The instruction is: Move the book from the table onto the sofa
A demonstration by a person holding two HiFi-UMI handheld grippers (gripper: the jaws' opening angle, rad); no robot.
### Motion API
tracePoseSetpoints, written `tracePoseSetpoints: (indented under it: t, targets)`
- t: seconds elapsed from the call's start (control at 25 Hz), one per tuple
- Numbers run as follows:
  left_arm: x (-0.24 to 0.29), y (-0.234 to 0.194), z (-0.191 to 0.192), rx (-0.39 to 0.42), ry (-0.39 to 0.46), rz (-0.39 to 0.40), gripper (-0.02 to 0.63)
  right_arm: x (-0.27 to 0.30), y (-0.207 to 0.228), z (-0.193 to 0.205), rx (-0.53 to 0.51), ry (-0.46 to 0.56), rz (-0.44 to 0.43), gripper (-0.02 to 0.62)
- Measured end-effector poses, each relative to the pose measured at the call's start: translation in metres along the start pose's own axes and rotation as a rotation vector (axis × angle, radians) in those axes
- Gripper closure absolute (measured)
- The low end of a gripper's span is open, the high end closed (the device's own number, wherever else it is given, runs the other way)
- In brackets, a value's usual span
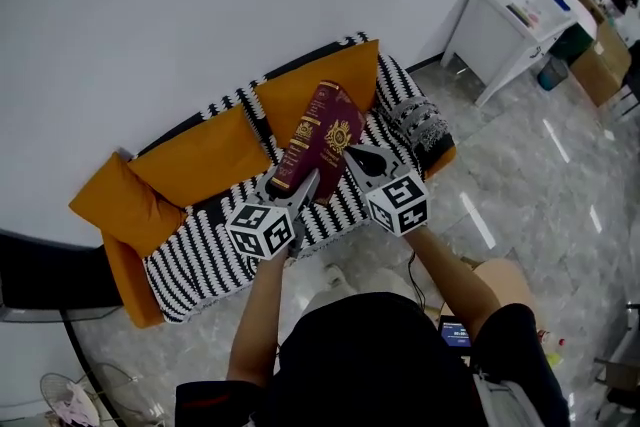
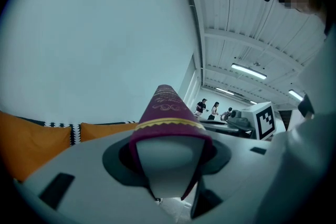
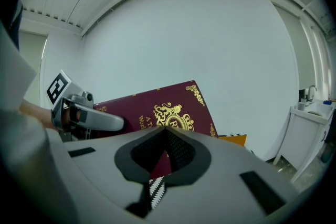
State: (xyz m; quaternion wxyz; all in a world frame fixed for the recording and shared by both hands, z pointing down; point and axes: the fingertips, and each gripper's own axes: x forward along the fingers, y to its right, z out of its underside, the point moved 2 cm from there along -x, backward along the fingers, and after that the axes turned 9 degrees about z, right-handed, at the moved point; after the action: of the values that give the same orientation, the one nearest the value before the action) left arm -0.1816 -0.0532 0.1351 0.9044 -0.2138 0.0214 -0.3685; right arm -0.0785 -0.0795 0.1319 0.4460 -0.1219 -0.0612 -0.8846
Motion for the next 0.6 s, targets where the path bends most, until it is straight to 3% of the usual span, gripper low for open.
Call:
tracePoseSetpoints:
  t: [0.6]
  targets:
    - [0.033, -0.056, 0.031, -0.076, -0.069, -0.016, 0.381, 0.056, 0.031, 0.033, 0.066, -0.077, 0.009, 0.578]
